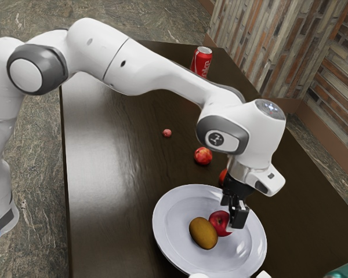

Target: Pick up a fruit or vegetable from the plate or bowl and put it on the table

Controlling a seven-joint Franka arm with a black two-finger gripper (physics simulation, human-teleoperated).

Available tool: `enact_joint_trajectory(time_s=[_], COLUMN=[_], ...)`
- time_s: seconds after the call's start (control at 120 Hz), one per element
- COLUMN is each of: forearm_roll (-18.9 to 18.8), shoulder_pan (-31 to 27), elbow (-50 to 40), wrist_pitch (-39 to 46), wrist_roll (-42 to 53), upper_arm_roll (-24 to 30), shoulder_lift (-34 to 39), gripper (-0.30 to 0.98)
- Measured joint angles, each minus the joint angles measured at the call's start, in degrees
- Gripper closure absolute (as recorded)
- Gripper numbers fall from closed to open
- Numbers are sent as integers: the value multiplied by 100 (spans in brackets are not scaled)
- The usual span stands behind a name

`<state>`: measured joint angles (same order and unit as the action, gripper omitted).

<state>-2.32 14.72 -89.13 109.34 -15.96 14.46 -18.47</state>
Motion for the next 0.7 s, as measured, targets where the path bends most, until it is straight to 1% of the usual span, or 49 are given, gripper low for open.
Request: enact_joint_trajectory(time_s=[0.2,0.417,0.583,0.7], forearm_roll=[-1,8,-54,-131], shoulder_pan=[-20,1,-13,-21], elbow=[-13,-13,-14,-31], wrist_pitch=[177,97,30,161], wrist_roll=[-113,-196,-244,-270], upper_arm_roll=[-127,-127,-149,-183], shoulder_lift=[-186,-151,-211,-291], gripper=[2,2,6,10])
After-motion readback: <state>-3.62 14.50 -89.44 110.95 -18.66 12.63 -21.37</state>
